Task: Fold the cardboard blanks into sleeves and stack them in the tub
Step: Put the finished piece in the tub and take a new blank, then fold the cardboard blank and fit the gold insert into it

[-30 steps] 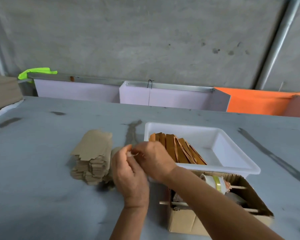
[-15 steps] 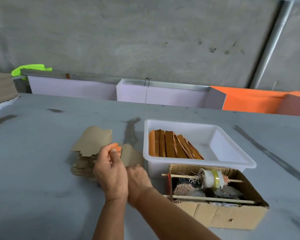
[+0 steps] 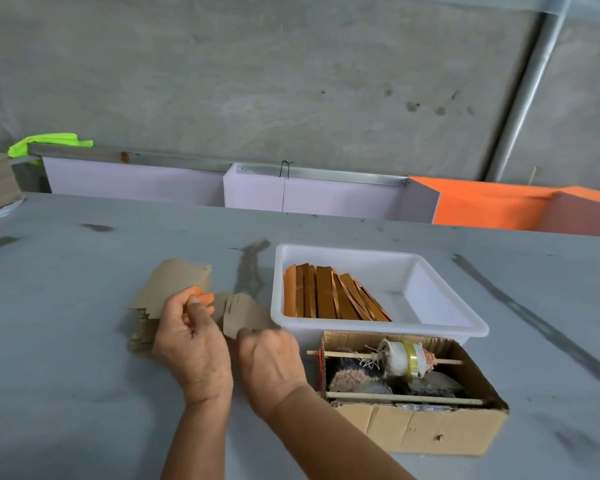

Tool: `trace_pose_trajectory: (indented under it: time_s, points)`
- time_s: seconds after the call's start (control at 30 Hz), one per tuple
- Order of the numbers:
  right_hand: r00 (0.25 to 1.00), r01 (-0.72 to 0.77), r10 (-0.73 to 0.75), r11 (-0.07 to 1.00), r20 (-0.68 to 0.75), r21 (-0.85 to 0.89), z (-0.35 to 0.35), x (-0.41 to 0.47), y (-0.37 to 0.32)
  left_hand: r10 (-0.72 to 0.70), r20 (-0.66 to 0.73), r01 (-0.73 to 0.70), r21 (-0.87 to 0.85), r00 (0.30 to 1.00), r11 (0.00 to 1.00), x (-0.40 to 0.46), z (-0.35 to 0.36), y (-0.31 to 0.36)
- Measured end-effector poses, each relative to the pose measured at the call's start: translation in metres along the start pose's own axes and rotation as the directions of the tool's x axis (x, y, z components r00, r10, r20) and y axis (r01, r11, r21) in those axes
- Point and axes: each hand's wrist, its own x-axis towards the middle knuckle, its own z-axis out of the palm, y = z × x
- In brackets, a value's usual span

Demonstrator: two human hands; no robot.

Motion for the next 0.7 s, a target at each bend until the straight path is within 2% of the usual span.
trace_pose_trajectory:
  time_s: [0.13, 0.23, 0.3, 0.37, 0.43, 0.47, 0.57, 0.7]
  points:
    - [0.967, -0.110, 0.148, 0.977, -0.208, 0.185, -0.033, -0.002, 0.002, 0.075, 0.045, -0.079, 0.085, 0.996, 0.993, -0.005, 0.000, 0.013]
    - [0.875, -0.221, 0.369, 0.880, -0.314, 0.420, -0.055, -0.018, 0.023, 0.055, 0.132, -0.081, 0.197, 0.990, 0.977, -0.006, -0.005, 0.018]
    - [0.823, -0.279, 0.525, 0.704, -0.216, 0.653, -0.062, -0.037, 0.040, -0.089, 0.243, 0.049, 0.167, 0.966, 0.985, -0.008, -0.007, 0.026]
    - [0.799, -0.349, 0.602, 0.468, -0.004, 0.812, -0.067, -0.060, 0.052, -0.258, 0.342, 0.239, 0.098, 0.904, 0.966, -0.015, -0.009, 0.038]
    - [0.763, -0.415, 0.621, 0.259, 0.178, 0.872, -0.067, -0.082, 0.059, -0.370, 0.414, 0.370, 0.083, 0.832, 0.925, -0.025, -0.012, 0.047]
    - [0.746, -0.429, 0.625, 0.187, 0.230, 0.884, -0.068, -0.093, 0.062, -0.404, 0.450, 0.414, 0.081, 0.796, 0.907, -0.031, -0.014, 0.050]
    - [0.735, -0.388, 0.627, 0.079, 0.257, 0.918, -0.070, -0.122, 0.073, -0.444, 0.551, 0.471, 0.101, 0.707, 0.876, -0.050, -0.019, 0.060]
    - [0.747, -0.278, 0.645, 0.084, 0.160, 0.957, -0.073, -0.151, 0.084, -0.416, 0.624, 0.431, 0.137, 0.662, 0.892, -0.074, -0.024, 0.070]
